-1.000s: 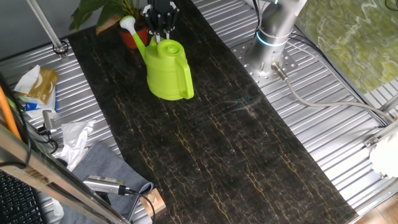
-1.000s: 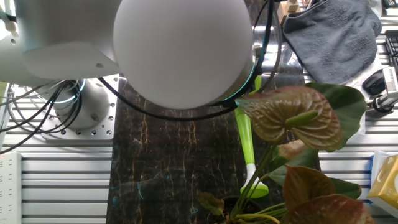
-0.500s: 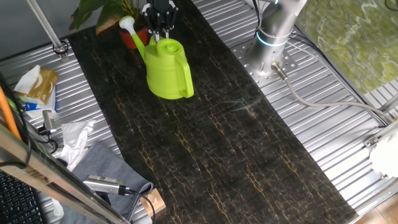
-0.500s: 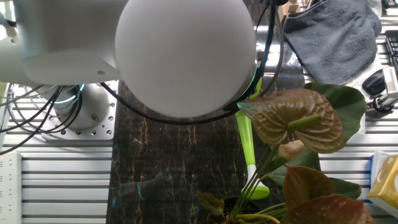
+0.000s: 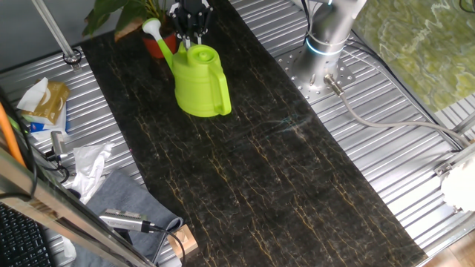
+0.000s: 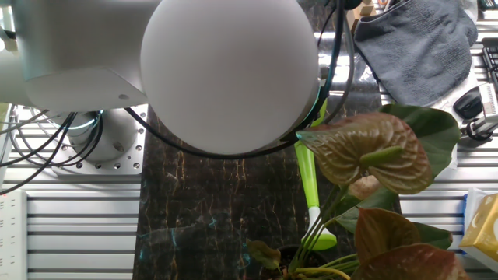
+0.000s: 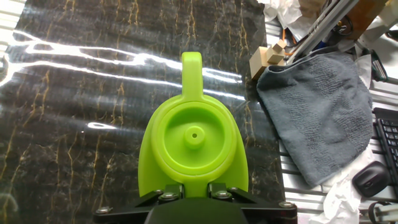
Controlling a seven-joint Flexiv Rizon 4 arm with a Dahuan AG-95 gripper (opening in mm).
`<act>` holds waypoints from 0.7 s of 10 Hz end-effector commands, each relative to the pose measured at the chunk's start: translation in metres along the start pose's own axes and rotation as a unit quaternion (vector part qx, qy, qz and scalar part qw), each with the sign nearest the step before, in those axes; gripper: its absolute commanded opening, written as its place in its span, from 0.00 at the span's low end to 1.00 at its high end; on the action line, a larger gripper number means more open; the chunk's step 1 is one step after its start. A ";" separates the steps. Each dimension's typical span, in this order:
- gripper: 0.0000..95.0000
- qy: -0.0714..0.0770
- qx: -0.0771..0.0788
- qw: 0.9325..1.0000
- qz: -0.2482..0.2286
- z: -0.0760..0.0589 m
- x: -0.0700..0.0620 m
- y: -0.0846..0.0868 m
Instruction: Water the plant
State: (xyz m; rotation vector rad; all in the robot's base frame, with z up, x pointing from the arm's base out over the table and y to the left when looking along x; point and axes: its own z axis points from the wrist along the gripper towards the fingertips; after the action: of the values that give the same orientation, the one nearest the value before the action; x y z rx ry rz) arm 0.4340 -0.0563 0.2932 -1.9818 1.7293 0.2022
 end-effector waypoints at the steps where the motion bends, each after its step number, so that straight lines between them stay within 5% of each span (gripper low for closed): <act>1: 0.00 -0.001 0.000 1.000 0.001 -0.001 0.000 0.000; 7: 0.00 -0.010 0.002 1.000 0.003 -0.001 0.000 0.000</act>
State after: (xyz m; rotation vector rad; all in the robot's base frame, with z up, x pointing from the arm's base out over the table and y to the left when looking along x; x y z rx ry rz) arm 0.4336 -0.0568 0.2934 -1.9680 1.7191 0.2195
